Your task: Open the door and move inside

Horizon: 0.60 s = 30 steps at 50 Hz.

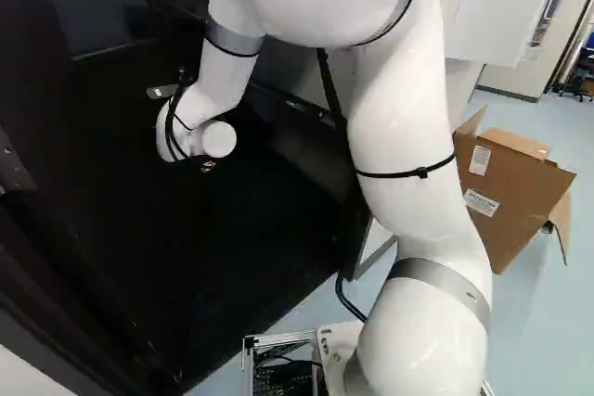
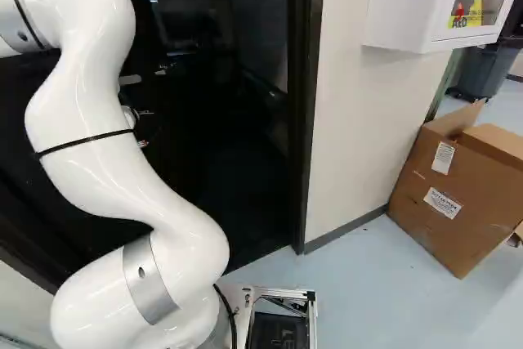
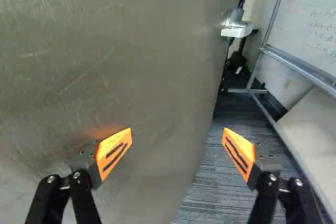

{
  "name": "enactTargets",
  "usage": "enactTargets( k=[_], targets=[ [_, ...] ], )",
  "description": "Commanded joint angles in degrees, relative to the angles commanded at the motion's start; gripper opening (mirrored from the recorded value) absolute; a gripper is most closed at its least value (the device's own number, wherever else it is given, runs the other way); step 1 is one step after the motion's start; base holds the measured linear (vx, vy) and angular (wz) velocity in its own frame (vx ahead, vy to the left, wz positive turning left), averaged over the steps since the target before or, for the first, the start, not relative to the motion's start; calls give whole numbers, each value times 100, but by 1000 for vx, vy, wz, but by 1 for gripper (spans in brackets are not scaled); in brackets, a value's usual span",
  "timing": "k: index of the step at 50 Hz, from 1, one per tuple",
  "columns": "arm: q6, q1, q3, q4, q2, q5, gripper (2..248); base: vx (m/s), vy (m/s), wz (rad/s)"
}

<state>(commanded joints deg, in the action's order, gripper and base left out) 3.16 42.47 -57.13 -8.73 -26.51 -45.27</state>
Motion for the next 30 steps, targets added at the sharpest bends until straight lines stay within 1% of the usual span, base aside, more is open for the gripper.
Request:
enactTargets(
  k=[30],
  targets=[
    [0,393,-377,0,-292,0,247,0,0,0]
  ],
)
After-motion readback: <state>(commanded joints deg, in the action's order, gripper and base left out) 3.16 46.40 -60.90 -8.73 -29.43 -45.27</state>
